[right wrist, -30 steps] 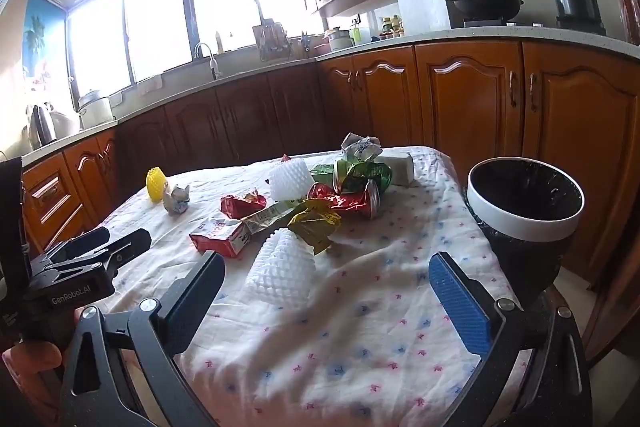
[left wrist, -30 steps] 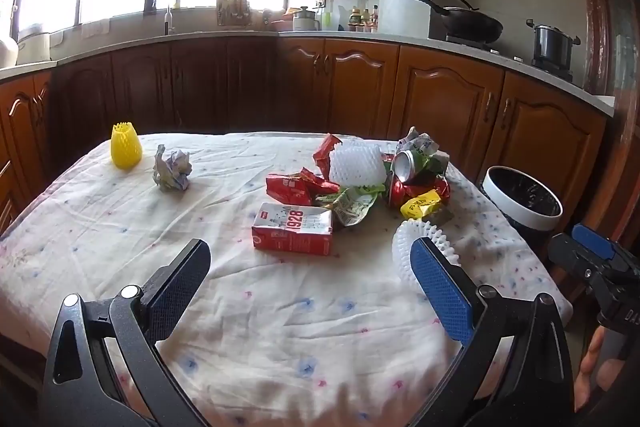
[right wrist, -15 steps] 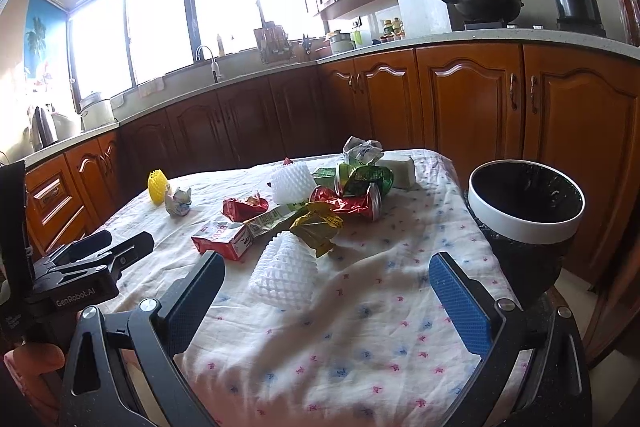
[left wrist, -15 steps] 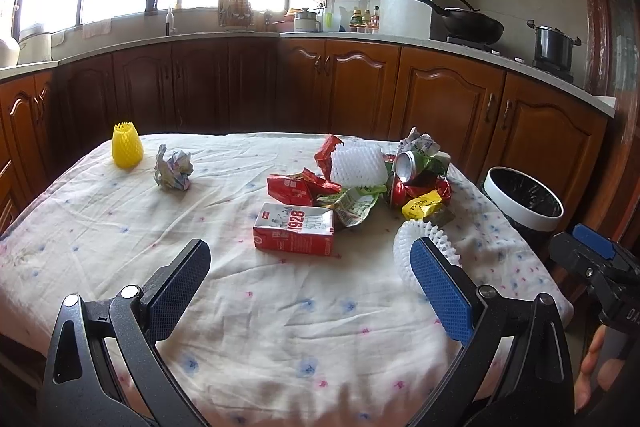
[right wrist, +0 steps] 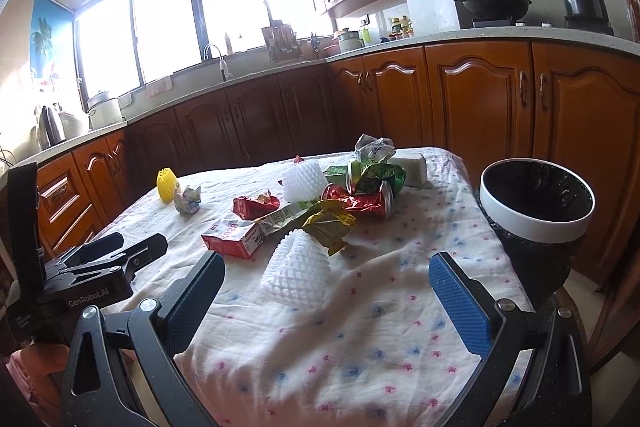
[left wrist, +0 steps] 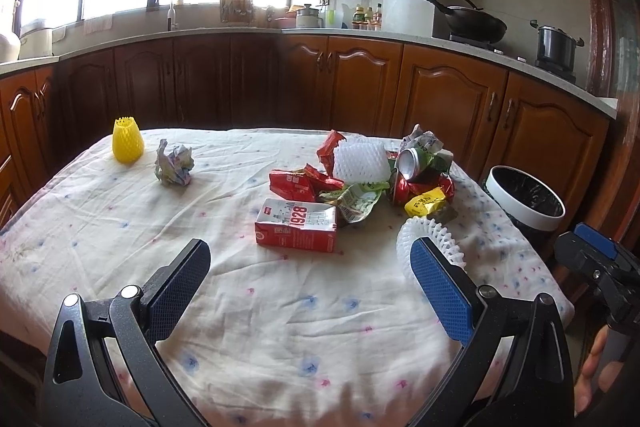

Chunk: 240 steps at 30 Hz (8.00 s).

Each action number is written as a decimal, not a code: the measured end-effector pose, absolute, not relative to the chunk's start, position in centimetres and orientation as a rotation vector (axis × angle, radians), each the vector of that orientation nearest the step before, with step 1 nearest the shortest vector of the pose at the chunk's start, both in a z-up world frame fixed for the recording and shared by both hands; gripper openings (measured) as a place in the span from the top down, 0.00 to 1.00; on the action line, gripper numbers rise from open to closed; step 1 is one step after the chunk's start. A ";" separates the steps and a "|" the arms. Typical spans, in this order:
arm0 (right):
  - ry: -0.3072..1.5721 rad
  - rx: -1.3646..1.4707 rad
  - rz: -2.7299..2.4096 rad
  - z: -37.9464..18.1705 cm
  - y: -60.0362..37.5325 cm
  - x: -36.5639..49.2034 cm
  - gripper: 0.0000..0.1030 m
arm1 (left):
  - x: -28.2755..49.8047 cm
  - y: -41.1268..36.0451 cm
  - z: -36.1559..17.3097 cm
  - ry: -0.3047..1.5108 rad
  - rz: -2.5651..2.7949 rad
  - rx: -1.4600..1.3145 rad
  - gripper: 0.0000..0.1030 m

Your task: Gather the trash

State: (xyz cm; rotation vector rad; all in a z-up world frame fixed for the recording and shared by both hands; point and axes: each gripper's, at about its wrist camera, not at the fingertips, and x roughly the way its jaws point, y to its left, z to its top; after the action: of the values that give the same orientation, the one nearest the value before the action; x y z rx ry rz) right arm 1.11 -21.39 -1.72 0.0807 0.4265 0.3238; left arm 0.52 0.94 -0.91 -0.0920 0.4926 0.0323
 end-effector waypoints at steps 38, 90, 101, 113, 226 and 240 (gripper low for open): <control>0.623 0.142 0.470 -3.7 -18.7 6.0 0.10 | 4.4 3.8 -3.2 0.630 0.016 -0.191 0.01; 0.667 0.381 0.412 -3.1 -30.7 11.1 0.91 | 13.2 -2.3 -1.5 0.719 -0.186 -0.118 0.13; 0.627 0.417 0.266 -2.1 -38.6 13.1 0.91 | 15.3 -12.0 0.1 0.708 -0.367 -0.046 0.12; 0.610 0.449 0.152 -2.0 -45.2 15.6 0.91 | 18.5 -19.1 0.5 0.749 -0.478 -0.003 0.12; 0.744 0.260 0.331 -4.3 -23.9 21.5 0.33 | 17.6 4.8 -4.7 0.833 0.024 -0.360 0.11; 0.796 0.202 0.343 -6.0 -22.4 24.3 0.89 | 23.4 7.3 -7.7 0.937 0.067 -0.414 0.50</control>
State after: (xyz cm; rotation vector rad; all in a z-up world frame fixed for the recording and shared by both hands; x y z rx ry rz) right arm 24.35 -22.35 -5.97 0.2017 0.7955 0.3428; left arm 23.39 7.31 -7.66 -0.4136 0.9368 0.0671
